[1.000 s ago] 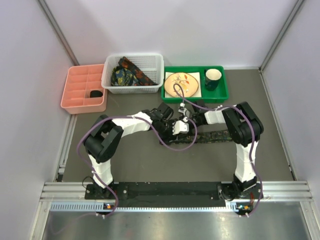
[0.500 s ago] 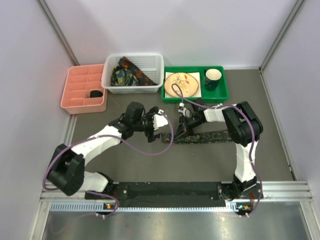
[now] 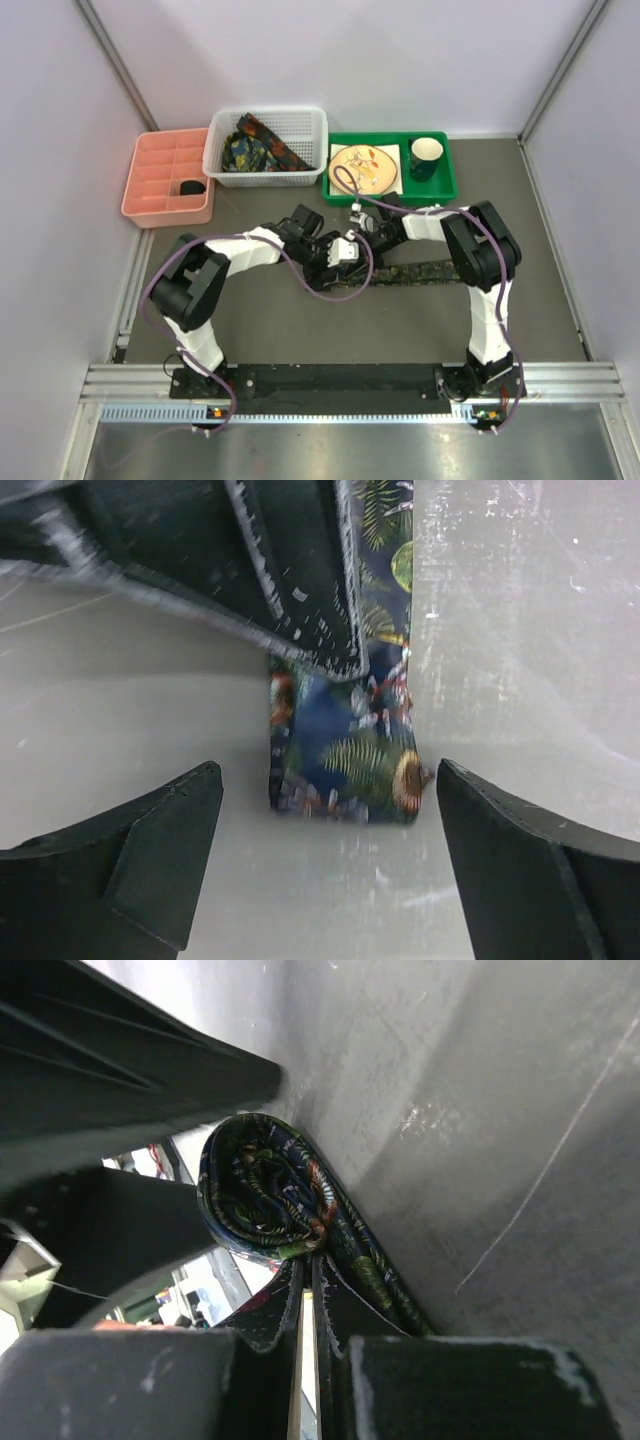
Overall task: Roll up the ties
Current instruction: Roll the tie at the center of the board.
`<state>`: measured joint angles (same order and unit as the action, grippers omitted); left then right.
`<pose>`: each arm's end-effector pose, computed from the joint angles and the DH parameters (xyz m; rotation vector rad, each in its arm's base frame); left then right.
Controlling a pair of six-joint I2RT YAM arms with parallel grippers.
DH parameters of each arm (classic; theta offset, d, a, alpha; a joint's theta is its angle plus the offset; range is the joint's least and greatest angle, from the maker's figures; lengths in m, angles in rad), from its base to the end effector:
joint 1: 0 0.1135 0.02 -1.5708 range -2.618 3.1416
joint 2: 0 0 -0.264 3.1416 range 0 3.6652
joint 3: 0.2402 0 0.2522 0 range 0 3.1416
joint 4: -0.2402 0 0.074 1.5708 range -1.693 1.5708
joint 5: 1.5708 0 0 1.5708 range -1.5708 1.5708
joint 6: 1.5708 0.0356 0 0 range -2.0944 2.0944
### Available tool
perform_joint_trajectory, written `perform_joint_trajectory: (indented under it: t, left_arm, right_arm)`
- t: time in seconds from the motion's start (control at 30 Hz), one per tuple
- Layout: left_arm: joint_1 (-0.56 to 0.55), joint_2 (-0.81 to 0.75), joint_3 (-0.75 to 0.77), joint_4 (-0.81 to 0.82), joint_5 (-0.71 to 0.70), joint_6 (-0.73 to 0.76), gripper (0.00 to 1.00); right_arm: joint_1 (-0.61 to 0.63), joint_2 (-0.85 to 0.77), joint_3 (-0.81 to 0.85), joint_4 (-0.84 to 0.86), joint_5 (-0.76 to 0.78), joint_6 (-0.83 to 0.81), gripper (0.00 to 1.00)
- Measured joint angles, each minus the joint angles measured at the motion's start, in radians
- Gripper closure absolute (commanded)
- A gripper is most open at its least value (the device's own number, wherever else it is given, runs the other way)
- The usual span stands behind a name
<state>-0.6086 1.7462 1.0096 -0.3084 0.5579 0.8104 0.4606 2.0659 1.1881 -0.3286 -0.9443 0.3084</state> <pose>0.2683 -0.2099 0.1632 1.7712 1.7676 -0.6433 0.3293 0.1956 0.1070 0.4620 -2.6928 -1.4757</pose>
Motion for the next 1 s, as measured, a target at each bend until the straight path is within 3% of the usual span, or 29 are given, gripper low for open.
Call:
perform_joint_trajectory:
  t: [0.07, 0.17, 0.2, 0.3, 0.33, 0.37, 0.53, 0.57, 0.93, 1.0]
  left_arm:
    - [-0.013, 0.031, 0.021, -0.010, -0.008, 0.004, 0.13]
    - [-0.031, 0.051, 0.041, -0.013, -0.029, 0.003, 0.26]
    - [-0.036, 0.055, 0.048, -0.013, -0.037, 0.004, 0.39]
    - [-0.045, 0.065, 0.065, -0.037, -0.045, 0.007, 0.62]
    - [-0.048, 0.065, 0.068, -0.049, -0.046, 0.013, 0.64]
    - [-0.050, 0.065, 0.069, -0.058, -0.047, 0.021, 0.64]
    - [-0.050, 0.053, 0.060, -0.063, -0.051, 0.027, 0.24]
    - [-0.047, 0.045, 0.051, -0.063, -0.053, 0.020, 0.22]
    - [0.018, -0.008, -0.011, -0.026, -0.010, -0.019, 0.27]
    - [0.013, -0.008, -0.011, -0.020, 0.002, -0.010, 0.33]
  right_arm:
    - [0.001, 0.004, 0.008, -0.005, -0.002, -0.007, 1.00]
    - [0.002, 0.006, 0.012, -0.009, -0.004, -0.016, 1.00]
    - [0.002, 0.006, 0.012, -0.010, -0.006, -0.019, 1.00]
    - [0.002, 0.007, 0.012, -0.009, -0.006, -0.020, 1.00]
    - [0.002, 0.007, 0.013, -0.008, -0.006, -0.020, 1.00]
    - [0.002, 0.007, 0.013, -0.008, -0.007, -0.020, 1.00]
    - [0.003, 0.007, 0.015, -0.013, -0.003, -0.018, 1.00]
    - [0.003, 0.010, 0.020, -0.021, 0.002, -0.019, 1.00]
    - [0.004, 0.024, 0.045, -0.082, 0.022, -0.054, 1.00]
    - [0.004, 0.030, 0.053, -0.089, 0.021, -0.056, 1.00]
